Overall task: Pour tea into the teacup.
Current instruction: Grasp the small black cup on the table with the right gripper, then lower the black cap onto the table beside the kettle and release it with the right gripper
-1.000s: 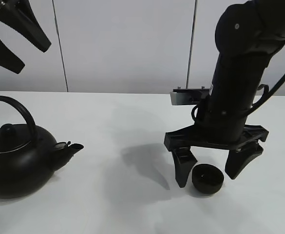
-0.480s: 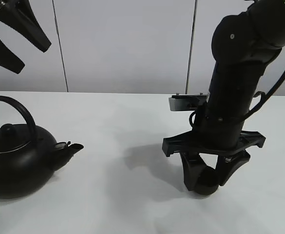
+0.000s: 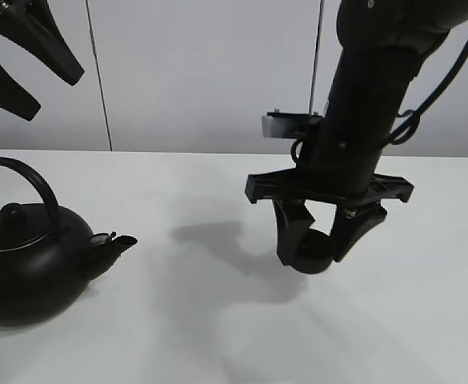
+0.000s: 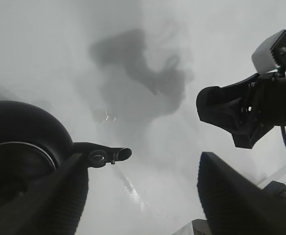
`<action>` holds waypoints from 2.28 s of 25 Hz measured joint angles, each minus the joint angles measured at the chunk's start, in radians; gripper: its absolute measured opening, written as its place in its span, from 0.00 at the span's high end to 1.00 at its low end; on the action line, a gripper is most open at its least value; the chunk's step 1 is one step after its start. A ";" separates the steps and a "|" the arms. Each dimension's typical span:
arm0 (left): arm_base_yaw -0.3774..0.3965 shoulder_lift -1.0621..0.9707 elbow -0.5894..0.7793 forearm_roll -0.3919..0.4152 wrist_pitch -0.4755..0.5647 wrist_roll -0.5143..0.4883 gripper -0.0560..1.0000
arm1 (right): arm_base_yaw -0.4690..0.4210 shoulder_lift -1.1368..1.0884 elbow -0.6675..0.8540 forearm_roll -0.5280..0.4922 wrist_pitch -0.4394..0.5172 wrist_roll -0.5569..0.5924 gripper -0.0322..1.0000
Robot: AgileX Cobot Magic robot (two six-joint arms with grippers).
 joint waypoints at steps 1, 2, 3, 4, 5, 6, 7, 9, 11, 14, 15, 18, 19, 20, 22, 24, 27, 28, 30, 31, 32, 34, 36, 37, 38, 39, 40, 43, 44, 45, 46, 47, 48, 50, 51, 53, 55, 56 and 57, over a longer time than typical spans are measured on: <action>0.000 0.000 0.000 0.000 0.000 0.000 0.50 | 0.008 -0.002 -0.020 0.008 0.002 -0.013 0.58; 0.000 0.000 0.000 0.000 0.000 0.000 0.50 | 0.022 -0.002 -0.038 0.015 0.003 -0.023 0.58; 0.000 0.000 0.000 0.000 0.000 0.000 0.50 | 0.037 -0.002 -0.051 0.017 0.002 -0.027 0.58; 0.000 0.000 0.000 0.000 0.000 0.000 0.50 | 0.059 -0.002 -0.062 0.019 -0.006 -0.030 0.58; 0.000 0.000 0.000 0.000 -0.001 0.000 0.50 | 0.083 -0.002 -0.070 0.021 -0.016 -0.033 0.58; 0.000 0.000 0.000 0.000 -0.001 0.000 0.50 | 0.107 -0.002 -0.074 0.023 -0.028 -0.033 0.58; 0.000 0.000 0.000 0.000 -0.001 0.000 0.50 | 0.126 -0.002 -0.076 0.026 -0.044 -0.033 0.58; 0.000 0.000 0.000 0.000 -0.001 0.000 0.50 | 0.167 0.000 -0.078 0.030 -0.075 -0.033 0.58; 0.000 0.000 0.000 0.000 -0.001 0.000 0.50 | 0.196 0.012 -0.078 0.032 -0.102 -0.027 0.58; 0.000 0.000 0.000 0.000 -0.001 0.000 0.50 | 0.224 0.046 -0.078 0.040 -0.145 -0.016 0.58; 0.000 0.000 0.000 0.000 -0.001 0.000 0.50 | 0.227 0.059 -0.078 0.044 -0.153 -0.014 0.58; 0.000 0.000 0.000 0.000 -0.001 0.000 0.50 | 0.227 0.098 -0.078 0.048 -0.178 -0.014 0.58; 0.000 0.000 0.000 0.000 -0.001 0.000 0.50 | 0.227 0.113 -0.078 0.049 -0.191 -0.014 0.58; 0.000 0.000 0.000 0.000 -0.001 0.000 0.50 | 0.227 0.123 -0.078 0.053 -0.202 -0.014 0.58; 0.000 0.000 0.000 0.000 -0.001 0.000 0.50 | 0.227 0.142 -0.078 0.066 -0.227 -0.012 0.58; 0.000 0.000 0.000 0.000 -0.001 0.000 0.50 | 0.227 0.152 -0.078 0.071 -0.250 -0.011 0.58; 0.000 0.000 0.000 0.000 -0.001 0.000 0.50 | 0.227 0.160 -0.078 0.072 -0.281 -0.011 0.58; 0.000 0.000 0.000 0.001 -0.001 0.000 0.50 | 0.227 0.163 -0.078 0.074 -0.287 -0.011 0.58; 0.000 0.000 0.000 0.001 -0.001 0.000 0.50 | 0.227 0.165 -0.078 0.074 -0.295 -0.011 0.58; 0.000 0.000 0.000 0.001 -0.001 0.000 0.50 | 0.227 0.166 -0.078 0.074 -0.300 -0.011 0.58; 0.000 0.000 0.000 0.000 -0.001 0.000 0.50 | 0.227 0.166 -0.078 0.074 -0.301 -0.011 0.58; 0.000 0.000 0.000 0.000 -0.001 0.000 0.50 | 0.227 0.167 -0.078 0.074 -0.301 -0.011 0.58; 0.000 0.000 0.000 0.000 -0.001 0.000 0.50 | 0.227 0.167 -0.078 0.074 -0.301 -0.011 0.58; 0.000 0.000 0.000 0.000 -0.001 0.000 0.50 | 0.227 0.167 -0.078 0.074 -0.301 -0.011 0.58; 0.000 0.000 0.000 0.000 -0.001 0.000 0.50 | 0.227 0.167 -0.078 0.074 -0.301 -0.011 0.58; 0.000 0.000 0.000 0.000 -0.001 0.000 0.50 | 0.227 0.167 -0.078 0.074 -0.301 -0.011 0.58; 0.000 0.000 0.000 0.000 -0.001 0.000 0.50 | 0.227 0.167 -0.078 0.074 -0.301 -0.011 0.57; 0.000 0.000 0.000 0.000 -0.001 0.000 0.50 | 0.227 0.167 -0.078 0.074 -0.301 -0.011 0.55; 0.000 0.000 0.000 0.000 -0.001 0.000 0.50 | 0.227 0.167 -0.078 0.074 -0.301 -0.011 0.55; 0.000 0.000 0.000 0.000 -0.001 0.000 0.50 | 0.227 0.167 -0.078 0.074 -0.301 -0.011 0.55; 0.000 0.000 0.000 0.000 -0.001 0.000 0.50 | 0.227 0.167 -0.078 0.074 -0.301 -0.011 0.55; 0.000 0.000 0.000 0.000 -0.001 0.000 0.50 | 0.227 0.167 -0.078 0.074 -0.301 -0.011 0.55; 0.000 0.000 0.000 0.000 -0.001 0.000 0.50 | 0.227 0.167 -0.078 0.074 -0.301 -0.010 0.55; 0.000 0.000 0.000 0.000 -0.001 0.000 0.50 | 0.226 0.164 -0.078 0.074 -0.301 -0.001 0.55; 0.000 0.000 0.000 0.000 -0.001 0.000 0.50 | 0.223 0.157 -0.078 0.074 -0.301 0.003 0.55; 0.000 0.000 0.000 0.000 -0.001 0.000 0.50 | 0.207 0.132 -0.078 0.068 -0.301 0.005 0.55; 0.000 0.000 0.000 0.000 -0.001 0.000 0.50 | 0.171 0.097 -0.078 0.054 -0.297 0.012 0.55; 0.000 0.000 0.000 0.000 -0.001 0.000 0.50 | 0.146 0.078 -0.078 0.041 -0.292 0.021 0.55; 0.000 0.000 0.000 0.000 -0.001 0.000 0.50 | 0.122 0.061 -0.078 0.031 -0.289 0.029 0.55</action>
